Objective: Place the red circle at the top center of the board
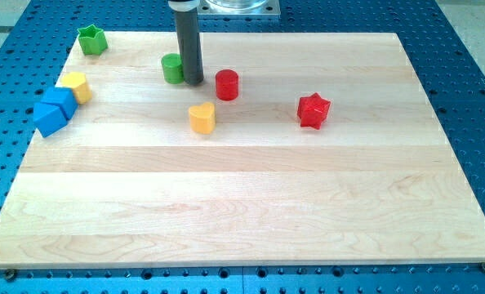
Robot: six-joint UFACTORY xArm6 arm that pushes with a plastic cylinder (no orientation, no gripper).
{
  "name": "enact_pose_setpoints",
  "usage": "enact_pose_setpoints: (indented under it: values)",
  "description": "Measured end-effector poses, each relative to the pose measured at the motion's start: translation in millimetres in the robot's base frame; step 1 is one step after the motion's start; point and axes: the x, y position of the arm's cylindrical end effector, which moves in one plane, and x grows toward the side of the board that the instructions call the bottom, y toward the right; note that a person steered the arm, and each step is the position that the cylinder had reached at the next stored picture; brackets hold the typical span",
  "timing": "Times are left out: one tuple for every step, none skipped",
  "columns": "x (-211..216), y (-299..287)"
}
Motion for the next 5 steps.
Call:
enact_pose_setpoints:
  values:
    - [-6.5, -22.8]
    - [-22.3, -7.2]
    - [35.2, 4.7]
    - [48.9, 77.7]
    - [3.4, 98.7]
